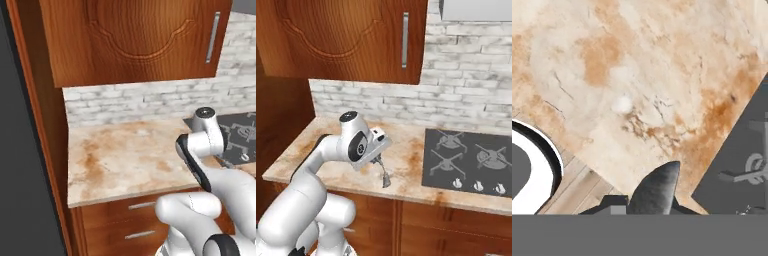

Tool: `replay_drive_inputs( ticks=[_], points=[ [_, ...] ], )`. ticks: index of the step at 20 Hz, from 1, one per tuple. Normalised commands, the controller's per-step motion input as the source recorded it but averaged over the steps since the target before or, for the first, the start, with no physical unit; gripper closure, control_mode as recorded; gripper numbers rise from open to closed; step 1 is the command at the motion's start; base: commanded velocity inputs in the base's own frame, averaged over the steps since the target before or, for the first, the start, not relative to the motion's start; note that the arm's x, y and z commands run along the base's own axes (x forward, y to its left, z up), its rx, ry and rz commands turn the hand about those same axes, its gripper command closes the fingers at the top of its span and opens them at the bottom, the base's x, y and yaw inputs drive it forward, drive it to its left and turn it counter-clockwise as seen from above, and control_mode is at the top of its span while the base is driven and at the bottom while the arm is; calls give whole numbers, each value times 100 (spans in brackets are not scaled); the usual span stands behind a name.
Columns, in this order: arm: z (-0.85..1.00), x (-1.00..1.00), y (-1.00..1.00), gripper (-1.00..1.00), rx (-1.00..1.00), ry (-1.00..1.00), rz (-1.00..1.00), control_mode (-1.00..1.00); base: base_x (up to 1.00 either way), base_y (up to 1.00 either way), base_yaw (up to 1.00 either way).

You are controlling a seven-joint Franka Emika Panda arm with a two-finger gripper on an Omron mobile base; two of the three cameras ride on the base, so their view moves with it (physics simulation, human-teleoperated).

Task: Organize the utensils by type. Pick up the wooden spoons from the counter and place them in the open cabinet. Then pick up the metallic utensils from the counter and place them in the open drawer.

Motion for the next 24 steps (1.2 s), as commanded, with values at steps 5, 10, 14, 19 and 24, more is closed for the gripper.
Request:
replay_drive_inputs(
  ticks=[5, 10, 14, 19, 24],
  points=[
    [0, 0, 0, 100, 0, 0, 0, 100, 0, 0, -95],
    [0, 0, 0, 100, 0, 0, 0, 100, 6, 0, -97],
    [0, 0, 0, 100, 0, 0, 0, 100, 6, 0, -98],
    [0, 0, 0, 100, 0, 0, 0, 100, 6, -3, -97],
    [0, 0, 0, 100, 0, 0, 0, 100, 65, 13, -52]
  ],
)
